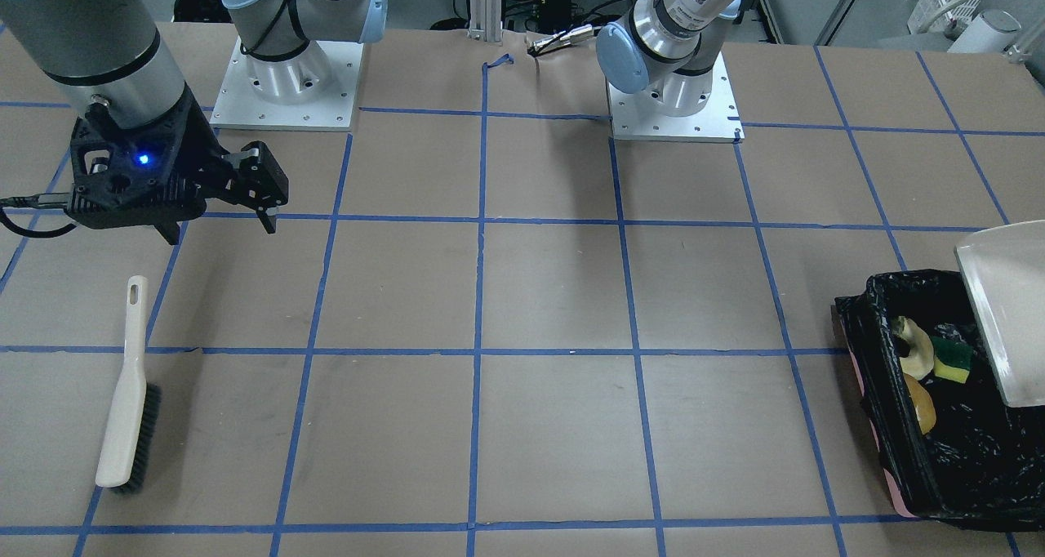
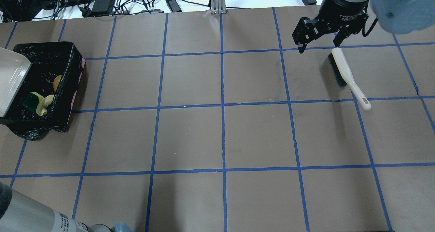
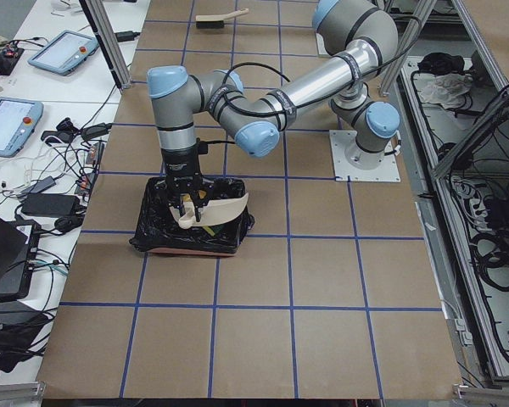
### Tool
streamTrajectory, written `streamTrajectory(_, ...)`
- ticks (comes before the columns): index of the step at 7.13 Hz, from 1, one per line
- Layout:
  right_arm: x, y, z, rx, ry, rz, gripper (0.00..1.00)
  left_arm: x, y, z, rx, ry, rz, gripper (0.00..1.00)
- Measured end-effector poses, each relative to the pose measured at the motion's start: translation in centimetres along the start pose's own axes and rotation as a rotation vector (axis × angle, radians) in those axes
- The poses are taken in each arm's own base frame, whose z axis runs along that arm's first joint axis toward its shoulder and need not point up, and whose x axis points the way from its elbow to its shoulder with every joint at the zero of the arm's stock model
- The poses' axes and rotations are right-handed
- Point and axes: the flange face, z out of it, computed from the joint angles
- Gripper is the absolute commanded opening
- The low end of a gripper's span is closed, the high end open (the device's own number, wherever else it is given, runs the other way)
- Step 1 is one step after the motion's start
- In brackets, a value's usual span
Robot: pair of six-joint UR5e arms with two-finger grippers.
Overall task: Sweep and dump trash into bin
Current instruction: 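Tilt the dustpan further with the left gripper to dump items into bin, then lower the empty dustpan back onto the table with the left gripper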
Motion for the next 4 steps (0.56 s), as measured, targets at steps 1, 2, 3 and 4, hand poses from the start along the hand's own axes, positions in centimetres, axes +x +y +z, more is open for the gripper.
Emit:
streamTrajectory(1,0.0,0.3,-0.4,0.000,0.005,0.006,1.00,-0.2,-0.3,-0.1,0.058,-0.052,-0.005,0.00)
streamTrajectory(2,-0.1,0.6,-0.8,0.007,0.002,0.009,1.00,-0.8,-1.2,-0.4,0.123,-0.102,-0.013,0.00)
streamTrajectory(3,-0.3,0.7,-1.1,0.011,-0.005,0.009,1.00,-1.7,-2.9,-0.9,0.206,-0.146,-0.019,0.00)
streamTrajectory(4,-0.4,0.8,-1.2,0.014,-0.014,0.009,1.00,-2.8,-5.1,-1.8,0.289,-0.175,-0.029,0.00)
